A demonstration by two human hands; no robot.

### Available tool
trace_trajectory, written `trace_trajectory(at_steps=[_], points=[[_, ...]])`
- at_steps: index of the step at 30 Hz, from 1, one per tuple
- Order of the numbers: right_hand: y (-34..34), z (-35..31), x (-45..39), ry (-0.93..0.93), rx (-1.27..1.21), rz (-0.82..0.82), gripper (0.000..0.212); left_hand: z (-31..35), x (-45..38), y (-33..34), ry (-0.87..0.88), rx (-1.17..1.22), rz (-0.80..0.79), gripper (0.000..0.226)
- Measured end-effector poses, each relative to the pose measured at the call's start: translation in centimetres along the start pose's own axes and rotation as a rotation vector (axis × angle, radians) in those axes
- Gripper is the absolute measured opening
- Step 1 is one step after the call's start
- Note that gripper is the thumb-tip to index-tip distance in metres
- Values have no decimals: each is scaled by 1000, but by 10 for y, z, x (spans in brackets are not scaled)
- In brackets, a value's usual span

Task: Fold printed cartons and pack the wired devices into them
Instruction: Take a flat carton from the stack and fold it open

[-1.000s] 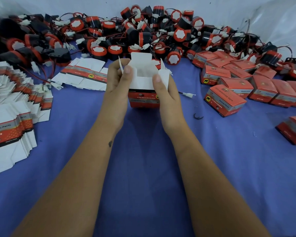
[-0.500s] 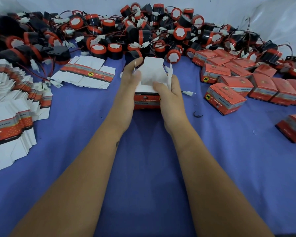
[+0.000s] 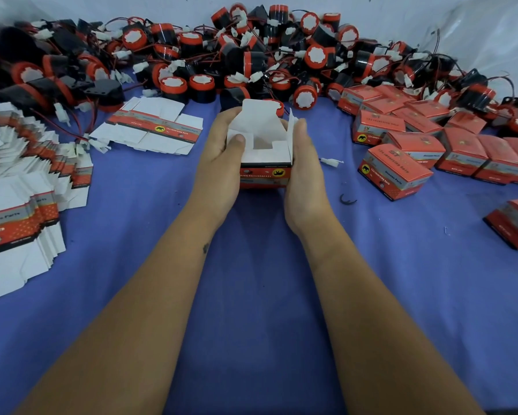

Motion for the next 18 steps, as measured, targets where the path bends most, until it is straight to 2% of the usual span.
trace_trajectory(at_steps=[2, 5, 8, 11, 14, 18], points=[[-4, 2, -1, 42, -28, 42, 44, -1, 0, 0, -4, -4, 10, 40], [-8, 5, -1, 82, 7, 74, 38, -2, -1, 1, -6, -3, 4, 39], [-4, 0, -1, 20, 85, 1, 25, -3, -1, 0, -17, 14, 3, 37], [-1, -4, -2, -32, 93, -22, 30, -1, 0, 1, -8, 29, -12, 39], [-4, -8, -1, -100, 88, 36, 34, -1, 2, 2, -2, 70, -32, 40], [-11, -18, 3, -195, 215, 112, 28, -1, 3, 0, -7, 140, -37, 31]])
Point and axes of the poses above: each hand's wrist, its own x-axis away from the middle knuckle, its own y-axis out of the palm, z = x × y, the point moved 7 cm from there along -x, towards the middle knuckle, and after that the axes turned 4 degrees about -y, right-handed, at the moved point
